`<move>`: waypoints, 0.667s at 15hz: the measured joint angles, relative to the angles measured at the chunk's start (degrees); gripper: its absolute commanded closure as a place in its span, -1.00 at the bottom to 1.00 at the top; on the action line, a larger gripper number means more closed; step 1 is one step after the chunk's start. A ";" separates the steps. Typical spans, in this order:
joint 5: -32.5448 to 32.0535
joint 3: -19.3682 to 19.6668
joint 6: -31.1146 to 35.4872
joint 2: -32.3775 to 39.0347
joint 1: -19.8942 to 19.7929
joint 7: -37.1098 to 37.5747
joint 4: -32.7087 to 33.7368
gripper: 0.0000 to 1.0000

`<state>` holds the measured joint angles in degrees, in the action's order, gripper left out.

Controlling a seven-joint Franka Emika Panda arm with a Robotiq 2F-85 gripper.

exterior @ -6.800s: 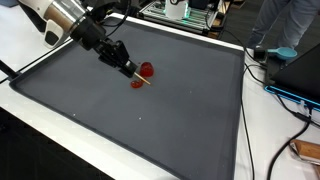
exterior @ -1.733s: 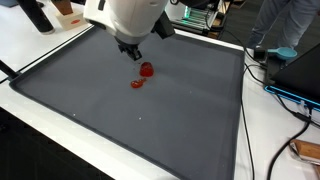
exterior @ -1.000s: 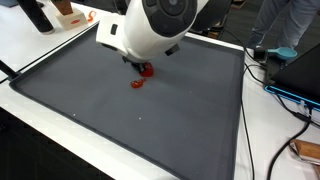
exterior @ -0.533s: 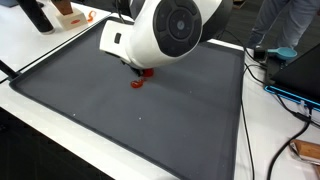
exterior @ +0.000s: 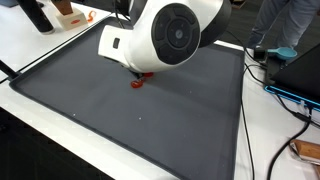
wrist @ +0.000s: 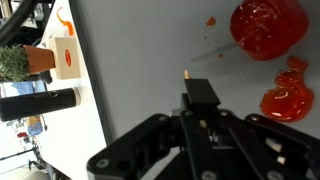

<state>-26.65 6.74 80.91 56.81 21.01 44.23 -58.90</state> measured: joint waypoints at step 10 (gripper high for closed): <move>0.26 -0.19 0.39 -0.50 -0.99 -8.26 2.33 0.94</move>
<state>-26.39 6.55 81.30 56.32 20.03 35.97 -56.57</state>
